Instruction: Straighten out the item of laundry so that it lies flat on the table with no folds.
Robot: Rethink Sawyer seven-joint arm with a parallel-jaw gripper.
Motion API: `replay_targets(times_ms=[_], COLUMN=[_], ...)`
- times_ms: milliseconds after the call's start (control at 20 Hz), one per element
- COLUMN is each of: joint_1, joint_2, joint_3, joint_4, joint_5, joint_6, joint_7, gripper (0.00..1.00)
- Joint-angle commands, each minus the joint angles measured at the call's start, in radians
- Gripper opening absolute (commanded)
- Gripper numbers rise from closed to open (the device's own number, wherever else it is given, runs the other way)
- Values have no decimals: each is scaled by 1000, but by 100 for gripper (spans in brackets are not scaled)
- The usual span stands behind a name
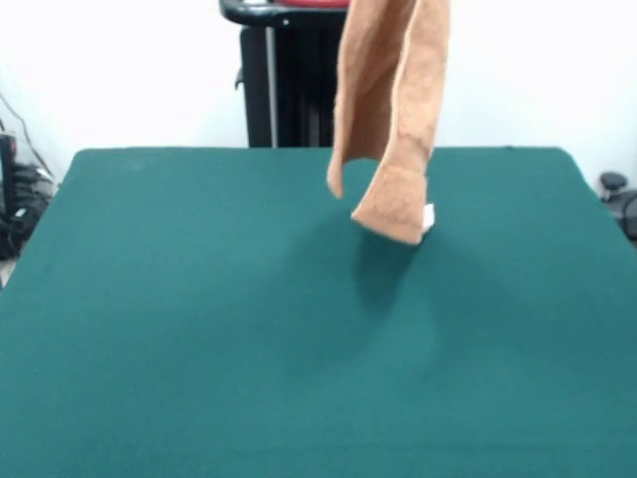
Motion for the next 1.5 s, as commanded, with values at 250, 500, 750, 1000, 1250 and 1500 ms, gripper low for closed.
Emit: replay_targets(times_ms=[250, 500, 750, 1000, 1250, 1500], joint_1=[-48, -74, -144, -230, -294, -324], joint_2=[86, 133, 194, 256, 308, 365], joint_3=[198, 219, 273, 344, 415, 447], joint_4=[129, 67, 13, -28, -80, -99], joint_5=[-67, -128, -185, -252, -334, -423], joint_6=[-145, -143, -213, -323, -400, -510], joint_7=[-166, -185, -241, -296, -315, -269], gripper=[0, 0, 0, 0, 0, 0])
